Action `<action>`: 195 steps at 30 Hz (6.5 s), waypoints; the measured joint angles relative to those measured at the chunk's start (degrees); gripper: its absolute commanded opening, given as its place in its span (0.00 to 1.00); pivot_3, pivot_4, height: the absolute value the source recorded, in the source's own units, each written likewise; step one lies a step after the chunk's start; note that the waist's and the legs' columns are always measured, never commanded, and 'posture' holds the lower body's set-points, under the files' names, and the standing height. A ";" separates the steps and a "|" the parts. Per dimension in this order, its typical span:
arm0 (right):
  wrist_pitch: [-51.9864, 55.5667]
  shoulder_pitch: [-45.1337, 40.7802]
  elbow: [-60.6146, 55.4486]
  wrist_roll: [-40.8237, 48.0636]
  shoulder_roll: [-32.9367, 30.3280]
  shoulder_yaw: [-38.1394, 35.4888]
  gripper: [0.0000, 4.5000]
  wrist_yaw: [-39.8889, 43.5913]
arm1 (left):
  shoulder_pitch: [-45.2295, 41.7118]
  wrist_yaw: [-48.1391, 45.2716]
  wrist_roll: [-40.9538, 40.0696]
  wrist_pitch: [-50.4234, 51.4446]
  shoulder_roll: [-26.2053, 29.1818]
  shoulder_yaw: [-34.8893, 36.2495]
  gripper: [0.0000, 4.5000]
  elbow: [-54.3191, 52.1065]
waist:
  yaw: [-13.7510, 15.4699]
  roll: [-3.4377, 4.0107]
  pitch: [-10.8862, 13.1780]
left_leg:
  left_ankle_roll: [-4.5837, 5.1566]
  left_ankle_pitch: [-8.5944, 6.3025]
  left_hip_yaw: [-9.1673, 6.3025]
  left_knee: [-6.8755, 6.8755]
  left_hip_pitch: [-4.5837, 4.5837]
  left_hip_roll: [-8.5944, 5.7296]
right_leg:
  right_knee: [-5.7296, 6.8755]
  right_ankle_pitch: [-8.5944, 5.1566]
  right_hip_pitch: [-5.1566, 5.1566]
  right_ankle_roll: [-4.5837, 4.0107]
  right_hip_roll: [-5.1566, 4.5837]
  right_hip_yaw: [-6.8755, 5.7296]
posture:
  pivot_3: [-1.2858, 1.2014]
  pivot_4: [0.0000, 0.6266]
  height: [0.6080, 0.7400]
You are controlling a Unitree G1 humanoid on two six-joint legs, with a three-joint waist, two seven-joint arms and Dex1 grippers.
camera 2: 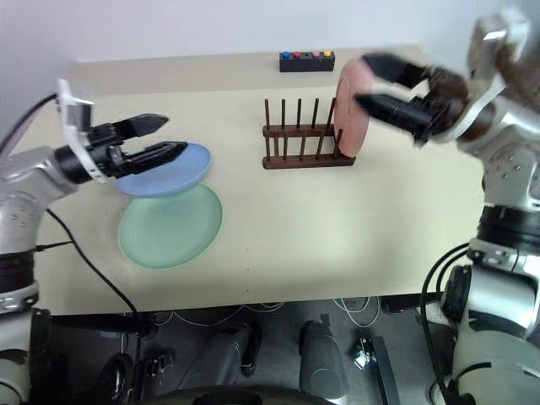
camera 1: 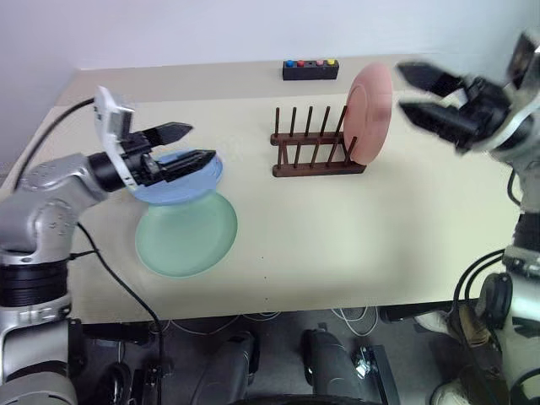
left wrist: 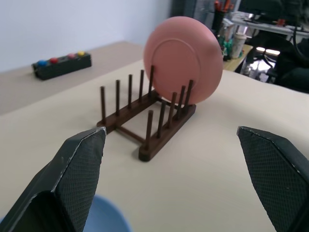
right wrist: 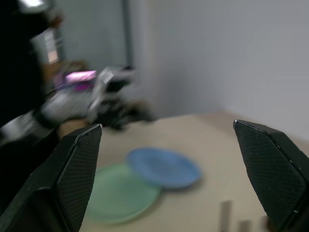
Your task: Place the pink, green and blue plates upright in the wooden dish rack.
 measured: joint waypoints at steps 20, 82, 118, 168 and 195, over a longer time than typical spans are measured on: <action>-3.90 -0.97 2.75 -0.70 1.42 5.60 0.99 4.30 | 46.44 -40.10 23.05 -38.79 22.92 19.58 1.00 -6.75 | 0.55 0.04 0.02 | -0.10 -0.20 0.45 -0.31 0.10 0.22 | -0.29 -0.10 -0.07 -0.37 -0.04 0.47 | 0.52 0.24 1.00; -2.57 4.92 -0.64 -0.75 -2.53 4.89 1.00 1.58 | -21.06 -41.14 46.40 -114.43 12.76 -44.77 0.47 62.93 | 0.18 -0.01 0.01 | 0.27 -0.18 1.05 0.02 -0.09 0.43 | 0.04 0.17 -0.46 0.02 0.35 0.79 | 0.52 0.24 1.00; -4.26 2.93 2.75 -1.92 -2.22 6.16 1.00 2.11 | -4.85 -40.93 -4.44 -39.37 24.56 -27.95 0.01 9.03 | -0.08 -0.01 0.03 | 0.27 -0.18 1.06 0.02 -0.08 0.48 | 0.09 0.17 -0.49 0.02 0.43 0.85 | 0.52 0.24 1.00; -58.48 1.34 -5.23 -41.59 10.13 24.69 1.00 -18.65 | -22.72 -9.62 65.23 -118.36 10.97 -27.34 0.01 38.81 | 0.23 -0.07 0.00 | 0.20 -0.15 1.18 0.06 -0.10 0.53 | -0.01 0.35 -0.49 0.06 0.56 0.91 | 0.52 0.24 1.00; -66.81 3.30 -5.32 -56.49 7.14 33.42 1.00 -23.19 | -23.54 4.10 76.74 -106.47 10.17 -29.73 0.01 31.82 | 0.03 -0.09 -0.01 | 0.17 -0.12 1.18 0.07 -0.08 0.61 | 0.02 0.35 -0.48 0.06 0.69 0.97 | 0.52 0.24 1.00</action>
